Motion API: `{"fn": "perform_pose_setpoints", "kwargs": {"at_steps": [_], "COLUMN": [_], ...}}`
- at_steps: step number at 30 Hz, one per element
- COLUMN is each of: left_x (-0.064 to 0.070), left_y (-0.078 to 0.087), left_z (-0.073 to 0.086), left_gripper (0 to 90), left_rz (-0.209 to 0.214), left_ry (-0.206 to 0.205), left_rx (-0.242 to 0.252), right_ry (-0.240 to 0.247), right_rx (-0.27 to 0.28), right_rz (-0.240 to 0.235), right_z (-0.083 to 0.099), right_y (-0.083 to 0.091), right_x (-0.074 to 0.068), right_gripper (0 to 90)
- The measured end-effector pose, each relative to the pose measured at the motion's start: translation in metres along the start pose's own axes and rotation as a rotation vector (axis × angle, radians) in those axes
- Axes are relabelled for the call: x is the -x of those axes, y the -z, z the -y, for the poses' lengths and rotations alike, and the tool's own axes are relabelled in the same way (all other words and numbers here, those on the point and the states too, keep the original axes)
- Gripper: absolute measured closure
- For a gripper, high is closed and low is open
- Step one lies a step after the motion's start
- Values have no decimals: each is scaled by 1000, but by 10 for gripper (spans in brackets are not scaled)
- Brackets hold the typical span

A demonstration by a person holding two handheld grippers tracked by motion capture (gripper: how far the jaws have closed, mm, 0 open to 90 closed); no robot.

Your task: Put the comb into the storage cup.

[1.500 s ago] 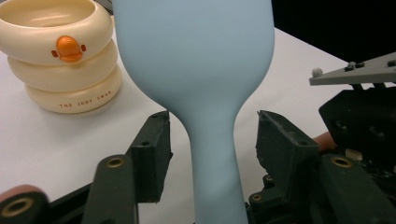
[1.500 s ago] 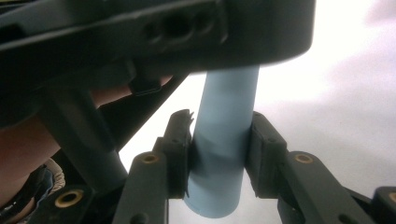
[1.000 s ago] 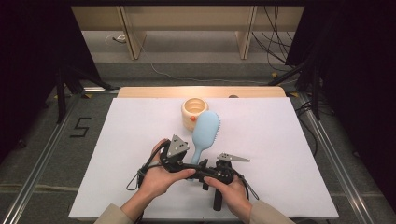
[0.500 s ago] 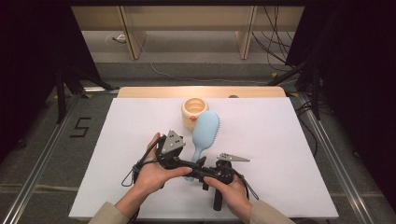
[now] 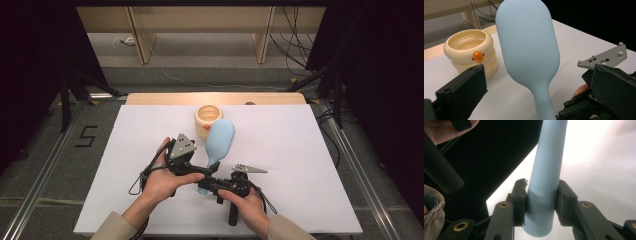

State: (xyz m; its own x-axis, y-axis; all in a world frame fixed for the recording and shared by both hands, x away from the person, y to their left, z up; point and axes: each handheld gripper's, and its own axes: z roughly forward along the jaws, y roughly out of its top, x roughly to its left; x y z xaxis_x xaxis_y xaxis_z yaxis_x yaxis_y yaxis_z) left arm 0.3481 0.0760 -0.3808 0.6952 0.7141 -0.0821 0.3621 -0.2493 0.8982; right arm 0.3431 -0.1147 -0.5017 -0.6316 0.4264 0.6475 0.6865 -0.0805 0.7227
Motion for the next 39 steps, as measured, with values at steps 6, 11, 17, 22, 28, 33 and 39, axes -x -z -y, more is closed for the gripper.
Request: {"fn": "perform_pose_setpoints", "kwargs": {"at_steps": [6,11,17,22,28,33,39], "left_x": [-2,-2,-5,-5,-4,-4,-5], "left_y": [-3,-5,-12,-15,-18,-21,-25], "left_z": [-6,-11,-14,-17,-23,-26,-29], "left_gripper": [0,0,0,0,0,0,0], "left_rz": [-8,-14,-22,-23,-23,-23,-25], "left_ry": [-2,-5,19,19,21,19,27], "left_rx": [0,1,-10,-7,-4,-5,-12], "right_ry": [1,2,5,4,0,-3,-6], "right_rx": [-1,0,-2,2,0,1,2], "right_rz": [1,1,0,0,2,2,2], "right_z": [0,0,1,0,1,0,0], "right_y": [0,0,-1,-1,-1,0,0], "right_x": [0,0,0,1,1,0,0], "right_gripper": [651,651,651,651,651,651,651]}}
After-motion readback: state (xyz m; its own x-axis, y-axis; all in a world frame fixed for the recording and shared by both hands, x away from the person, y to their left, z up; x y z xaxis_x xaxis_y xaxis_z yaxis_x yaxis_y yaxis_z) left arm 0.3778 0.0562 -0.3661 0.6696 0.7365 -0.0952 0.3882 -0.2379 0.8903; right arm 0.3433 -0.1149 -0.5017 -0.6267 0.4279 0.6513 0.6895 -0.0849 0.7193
